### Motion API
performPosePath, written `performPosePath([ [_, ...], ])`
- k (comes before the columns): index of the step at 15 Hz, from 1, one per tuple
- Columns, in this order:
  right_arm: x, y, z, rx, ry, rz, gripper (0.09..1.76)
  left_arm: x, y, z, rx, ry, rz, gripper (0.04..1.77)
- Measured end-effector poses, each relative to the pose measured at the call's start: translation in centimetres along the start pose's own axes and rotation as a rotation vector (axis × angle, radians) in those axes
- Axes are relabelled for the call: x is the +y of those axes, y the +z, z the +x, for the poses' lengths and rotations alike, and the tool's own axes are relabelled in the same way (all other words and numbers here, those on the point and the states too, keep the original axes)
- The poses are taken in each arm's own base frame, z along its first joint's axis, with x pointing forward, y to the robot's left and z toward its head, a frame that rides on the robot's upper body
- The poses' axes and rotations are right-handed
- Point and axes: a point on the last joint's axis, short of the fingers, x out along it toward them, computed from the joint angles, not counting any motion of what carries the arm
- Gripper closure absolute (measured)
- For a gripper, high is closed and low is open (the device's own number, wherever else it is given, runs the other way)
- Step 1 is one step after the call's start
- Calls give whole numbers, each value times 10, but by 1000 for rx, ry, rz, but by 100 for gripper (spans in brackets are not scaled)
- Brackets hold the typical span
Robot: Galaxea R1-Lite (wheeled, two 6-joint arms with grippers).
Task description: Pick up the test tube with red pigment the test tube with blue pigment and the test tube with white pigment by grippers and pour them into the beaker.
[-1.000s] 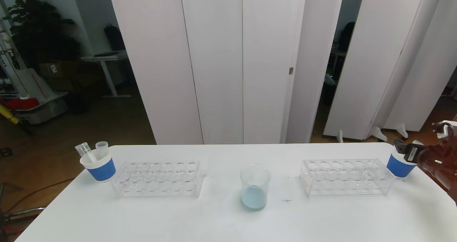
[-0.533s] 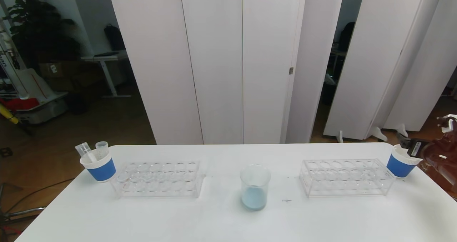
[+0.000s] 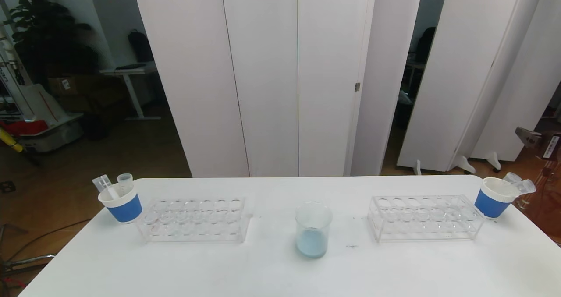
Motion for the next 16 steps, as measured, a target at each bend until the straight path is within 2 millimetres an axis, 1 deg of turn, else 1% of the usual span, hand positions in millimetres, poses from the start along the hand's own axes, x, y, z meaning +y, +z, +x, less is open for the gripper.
performPosePath([
  [2, 4, 28, -31, -34, 42, -4, 10, 0, 0, 0, 0, 0, 0, 6],
  [4, 10, 50, -68, -64, 84, -13, 10, 0, 0, 0, 0, 0, 0, 6],
  [6, 15, 67, -108, -93, 124, -21, 10, 0, 0, 0, 0, 0, 0, 6],
  [8, 21, 76, -153, -116, 173, -28, 10, 0, 0, 0, 0, 0, 0, 6],
  [10, 26, 77, -198, -136, 219, -32, 10, 0, 0, 0, 0, 0, 0, 6],
  [12, 28, 72, -241, -161, 264, -35, 10, 0, 0, 0, 0, 0, 0, 6],
  [14, 26, 59, -283, -174, 310, -37, 10, 0, 0, 0, 0, 0, 0, 6],
  [16, 20, 40, -318, -184, 334, -37, 10, 0, 0, 0, 0, 0, 0, 6],
])
